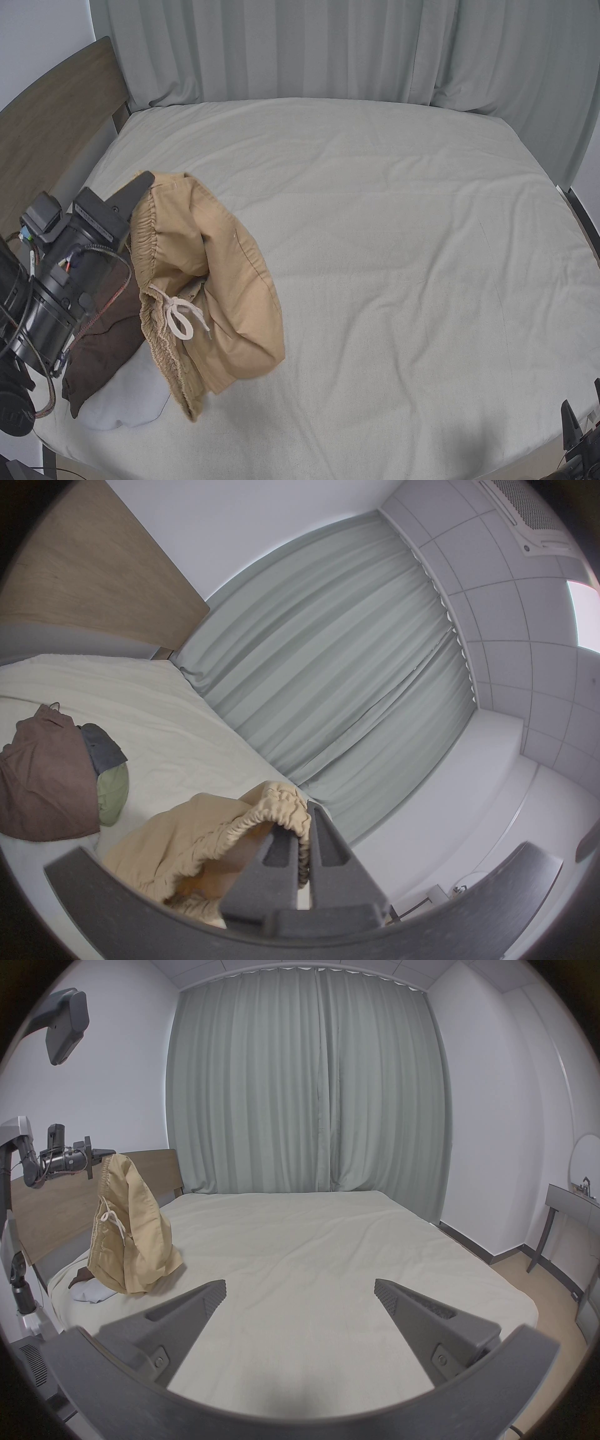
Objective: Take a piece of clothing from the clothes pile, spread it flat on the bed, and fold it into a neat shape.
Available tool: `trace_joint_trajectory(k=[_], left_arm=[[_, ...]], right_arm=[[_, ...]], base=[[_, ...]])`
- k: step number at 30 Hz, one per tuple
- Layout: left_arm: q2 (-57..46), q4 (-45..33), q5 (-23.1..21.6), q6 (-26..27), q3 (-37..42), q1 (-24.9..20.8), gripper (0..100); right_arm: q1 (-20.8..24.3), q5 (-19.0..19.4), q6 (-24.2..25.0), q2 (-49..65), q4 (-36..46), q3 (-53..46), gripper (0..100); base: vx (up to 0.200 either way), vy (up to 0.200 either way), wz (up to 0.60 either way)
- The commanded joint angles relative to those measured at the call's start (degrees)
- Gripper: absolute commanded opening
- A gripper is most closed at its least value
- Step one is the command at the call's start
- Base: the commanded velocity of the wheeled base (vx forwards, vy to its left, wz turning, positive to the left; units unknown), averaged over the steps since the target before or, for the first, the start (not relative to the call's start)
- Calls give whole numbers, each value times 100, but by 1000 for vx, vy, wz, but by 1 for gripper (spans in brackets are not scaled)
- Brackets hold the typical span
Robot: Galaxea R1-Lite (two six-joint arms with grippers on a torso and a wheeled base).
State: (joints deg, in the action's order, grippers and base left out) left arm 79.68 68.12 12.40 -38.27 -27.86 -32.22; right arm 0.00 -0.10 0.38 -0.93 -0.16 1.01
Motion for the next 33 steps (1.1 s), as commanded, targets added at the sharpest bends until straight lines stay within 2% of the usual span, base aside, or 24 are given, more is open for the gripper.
trace_joint_trajectory(k=[1, 4, 5, 10, 16, 26, 33], left_arm=[[-146, -159, 149, -5, -414, -206, 0], [-172, -194, 149, -5, -440, -215, 0], [-427, -616, 149, -14, -669, -232, 0], [-726, -994, 149, -137, -967, -329, 0], [-778, -1301, 123, -208, -888, -346, 0], [-146, -1345, 35, -190, -414, -382, 0], [813, -1293, -203, -181, -449, -944, 0]], right_arm=[[0, 1, 6, 22, -2, -101, 100], [0, 1, 6, 22, -2, -101, 100], [0, 1, 6, 22, -2, -101, 100], [0, 1, -3, 22, -2, -101, 100], [0, 1, -3, 22, -2, -101, 100], [0, 1, -3, 22, -2, -101, 100], [0, 1, -3, 22, -2, -101, 100]], base=[[0, 0, 0], [0, 0, 0], [0, 0, 0], [0, 0, 0], [0, 0, 0], [0, 0, 0], [0, 0, 0]])
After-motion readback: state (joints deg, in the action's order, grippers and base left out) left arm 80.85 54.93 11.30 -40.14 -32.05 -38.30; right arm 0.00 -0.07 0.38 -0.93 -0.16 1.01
